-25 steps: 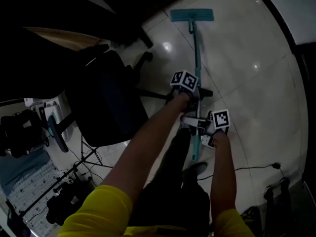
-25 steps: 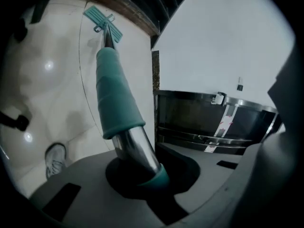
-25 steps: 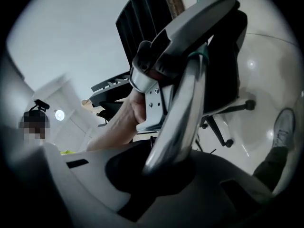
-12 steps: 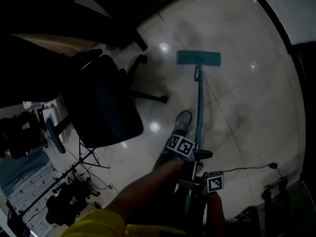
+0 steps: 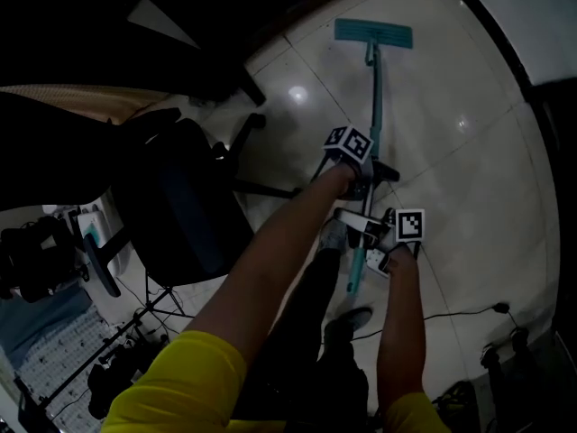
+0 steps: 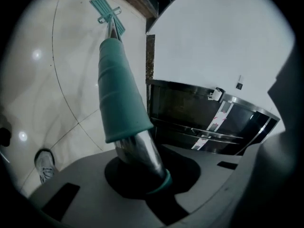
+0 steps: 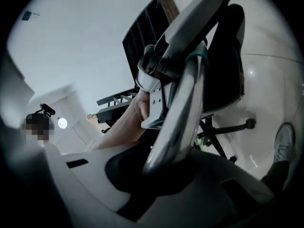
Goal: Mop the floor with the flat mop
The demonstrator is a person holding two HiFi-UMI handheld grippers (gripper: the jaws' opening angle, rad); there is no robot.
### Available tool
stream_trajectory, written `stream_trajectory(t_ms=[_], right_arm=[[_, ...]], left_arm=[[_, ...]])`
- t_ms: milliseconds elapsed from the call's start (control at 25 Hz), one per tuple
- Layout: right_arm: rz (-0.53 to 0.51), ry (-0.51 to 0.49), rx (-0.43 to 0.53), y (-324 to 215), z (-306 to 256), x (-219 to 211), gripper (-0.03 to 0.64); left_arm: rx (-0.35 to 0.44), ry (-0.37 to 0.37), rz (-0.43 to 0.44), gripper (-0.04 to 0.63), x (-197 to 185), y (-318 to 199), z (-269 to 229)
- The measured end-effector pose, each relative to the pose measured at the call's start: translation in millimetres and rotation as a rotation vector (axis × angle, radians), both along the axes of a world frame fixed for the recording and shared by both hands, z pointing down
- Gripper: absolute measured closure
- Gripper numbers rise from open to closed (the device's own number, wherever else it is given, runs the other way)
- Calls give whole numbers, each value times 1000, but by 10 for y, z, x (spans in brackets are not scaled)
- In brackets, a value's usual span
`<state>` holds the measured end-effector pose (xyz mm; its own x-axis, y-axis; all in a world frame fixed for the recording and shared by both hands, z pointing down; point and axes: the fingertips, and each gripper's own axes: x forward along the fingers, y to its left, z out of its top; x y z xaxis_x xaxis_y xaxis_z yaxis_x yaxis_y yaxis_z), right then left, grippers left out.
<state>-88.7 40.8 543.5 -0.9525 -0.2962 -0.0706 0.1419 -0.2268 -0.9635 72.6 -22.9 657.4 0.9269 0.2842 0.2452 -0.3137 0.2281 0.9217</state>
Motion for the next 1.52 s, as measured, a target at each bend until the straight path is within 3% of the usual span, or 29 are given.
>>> stream_trajectory(t_ms=[120, 240, 400, 480, 560, 680, 800, 920, 1040, 1120, 1280, 1400, 1520], right_arm=[[0, -17, -14, 335, -239, -114, 581], [10, -47, -80, 1236, -677, -187, 581], [-69, -55, -222, 2785, -1376, -288, 578], [-61, -37, -258, 3189, -1524, -270, 579], [-28, -22, -243, 3202, -1457, -180, 584], [-7, 8, -169, 2817, -1138, 33, 581], [7, 76, -66, 2149, -571, 270, 588], [40, 121, -41, 1333, 73, 537, 603], [119, 90, -36, 562, 374, 696, 609], [166, 42, -16, 290, 342, 676, 611], [172, 7, -20, 689, 8, 487, 604], [156, -27, -77, 1591, -423, 199, 594], [98, -17, -197, 2718, -831, -185, 591]], left_arm=[[6, 17, 18, 528, -60, 380, -165], [-18, 36, 60, 523, -105, 1395, -541], [-149, 46, 43, 520, -189, 3075, -1215], [-197, 75, 2, 512, -195, 3542, -1399], [-214, 99, -24, 512, -135, 3587, -1370], [-181, 109, 32, 514, 75, 3193, -1115], [-108, 121, 70, 514, 326, 2449, -686], [-65, 134, 126, 514, 593, 1548, -233], [-12, 91, 180, 514, 785, 805, 105], [26, 46, 218, 514, 790, 584, 206], [48, 59, 259, 515, 661, 1071, 3], [8, 69, 245, 518, 392, 2033, -363], [-89, 53, 232, 520, -8, 3205, -779]])
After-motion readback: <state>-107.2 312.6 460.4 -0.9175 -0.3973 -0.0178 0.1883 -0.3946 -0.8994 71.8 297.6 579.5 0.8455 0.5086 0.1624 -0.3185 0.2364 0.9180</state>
